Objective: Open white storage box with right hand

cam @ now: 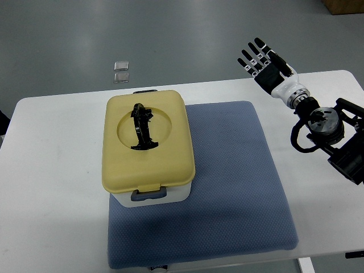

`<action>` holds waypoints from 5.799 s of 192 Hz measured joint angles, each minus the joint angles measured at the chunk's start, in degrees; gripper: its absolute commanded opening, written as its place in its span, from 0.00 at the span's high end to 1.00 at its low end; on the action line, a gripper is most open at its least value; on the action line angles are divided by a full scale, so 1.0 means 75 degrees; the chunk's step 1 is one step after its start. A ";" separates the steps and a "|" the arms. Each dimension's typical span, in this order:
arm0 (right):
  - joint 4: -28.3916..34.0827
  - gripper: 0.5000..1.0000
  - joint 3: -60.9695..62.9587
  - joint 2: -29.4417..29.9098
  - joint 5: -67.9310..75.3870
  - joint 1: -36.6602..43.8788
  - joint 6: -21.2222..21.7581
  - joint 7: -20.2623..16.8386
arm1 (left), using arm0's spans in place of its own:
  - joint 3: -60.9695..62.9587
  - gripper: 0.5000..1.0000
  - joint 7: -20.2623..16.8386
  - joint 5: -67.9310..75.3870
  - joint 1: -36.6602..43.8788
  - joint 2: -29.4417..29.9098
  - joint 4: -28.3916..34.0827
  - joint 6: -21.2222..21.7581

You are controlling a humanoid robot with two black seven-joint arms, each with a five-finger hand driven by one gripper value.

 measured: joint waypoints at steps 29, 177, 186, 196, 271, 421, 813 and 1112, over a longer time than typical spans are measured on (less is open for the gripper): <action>-0.0001 0.15 -0.0013 -0.0009 -0.0001 0.0003 0.0006 0.0000 | 0.0049 0.00 0.0000 0.0007 0.0000 0.0000 -0.0004 0.0000; 0.0015 0.15 -0.3012 -0.0707 -0.9547 0.4864 0.2456 -0.1156 | 0.0022 0.00 -0.0027 0.0011 0.0001 0.0000 -0.0055 -0.0044; 0.0054 0.15 -0.3782 -0.0645 -0.9845 0.5583 0.2632 -0.1153 | 0.0021 0.00 -0.0027 0.0011 0.0001 0.0000 -0.0053 -0.0054; 0.0141 0.15 -0.4551 -0.0514 -1.0197 0.6302 0.2728 -0.1151 | 0.0021 0.00 -0.0027 0.0011 0.0001 0.0000 -0.0038 -0.0064; 0.1437 0.15 -0.5816 0.0336 -1.1943 0.7848 0.2782 -0.1063 | 0.0017 0.00 -0.0024 0.0011 0.0000 0.0000 -0.0002 -0.0094; 0.2085 0.15 -0.5753 0.1292 -1.2181 0.7543 0.1843 0.0361 | 0.0019 0.00 -0.0011 0.0011 0.0000 0.0000 0.0009 -0.0095; 0.1993 1.00 -0.5318 0.0811 -1.3299 0.7816 0.1273 0.0844 | 0.0053 0.00 -0.0009 0.0024 0.0000 0.0000 -0.0045 -0.0106; 0.1942 1.00 -0.7733 -0.2103 -1.4683 0.6496 0.2268 0.1085 | 0.0075 0.00 0.0000 0.0022 0.0000 0.0000 -0.0006 -0.0106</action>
